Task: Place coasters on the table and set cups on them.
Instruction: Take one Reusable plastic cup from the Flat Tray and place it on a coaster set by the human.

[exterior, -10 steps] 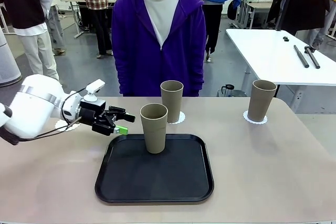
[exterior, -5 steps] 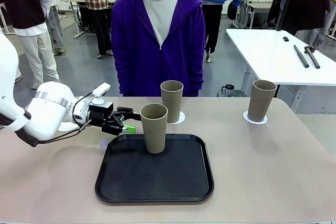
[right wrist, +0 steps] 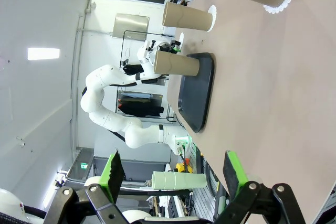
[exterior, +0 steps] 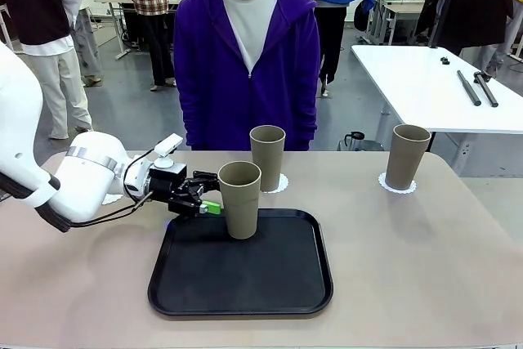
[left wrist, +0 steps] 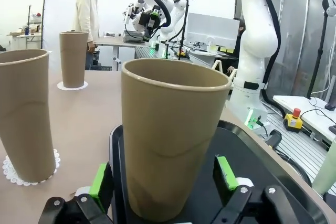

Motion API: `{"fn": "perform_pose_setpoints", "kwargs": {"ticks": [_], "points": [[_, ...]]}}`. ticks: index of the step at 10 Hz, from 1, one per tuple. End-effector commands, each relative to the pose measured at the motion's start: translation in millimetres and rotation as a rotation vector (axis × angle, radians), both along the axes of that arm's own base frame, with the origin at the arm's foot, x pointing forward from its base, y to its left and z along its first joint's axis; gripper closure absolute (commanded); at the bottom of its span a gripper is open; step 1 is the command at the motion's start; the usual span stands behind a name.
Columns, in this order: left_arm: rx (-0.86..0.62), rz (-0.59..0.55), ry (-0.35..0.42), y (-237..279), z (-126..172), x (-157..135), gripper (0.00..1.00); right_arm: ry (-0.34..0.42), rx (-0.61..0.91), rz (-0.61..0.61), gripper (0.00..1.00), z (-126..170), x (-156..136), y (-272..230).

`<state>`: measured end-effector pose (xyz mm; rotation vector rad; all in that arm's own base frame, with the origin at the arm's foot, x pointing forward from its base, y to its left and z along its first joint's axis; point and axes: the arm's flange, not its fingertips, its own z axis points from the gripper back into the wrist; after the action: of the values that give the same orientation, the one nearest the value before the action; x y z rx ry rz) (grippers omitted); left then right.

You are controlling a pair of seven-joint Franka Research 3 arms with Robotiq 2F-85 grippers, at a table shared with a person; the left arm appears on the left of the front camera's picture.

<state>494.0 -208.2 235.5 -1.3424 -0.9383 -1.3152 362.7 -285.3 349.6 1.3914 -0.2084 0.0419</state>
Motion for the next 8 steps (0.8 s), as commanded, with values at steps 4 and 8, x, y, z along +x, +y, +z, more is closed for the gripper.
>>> {"fn": "perform_pose_setpoints", "kwargs": {"ticks": [4,8], "points": [[-0.016,0.023,-0.052,-21.8,-10.5,6.9,0.00,0.008,0.005,0.003,0.00,1.9,-1.0,0.8],[-0.005,-0.003,-0.006,-34.5,-24.1,6.1,0.00,0.008,0.005,0.003,0.00,1.9,-1.0,0.8]]}}
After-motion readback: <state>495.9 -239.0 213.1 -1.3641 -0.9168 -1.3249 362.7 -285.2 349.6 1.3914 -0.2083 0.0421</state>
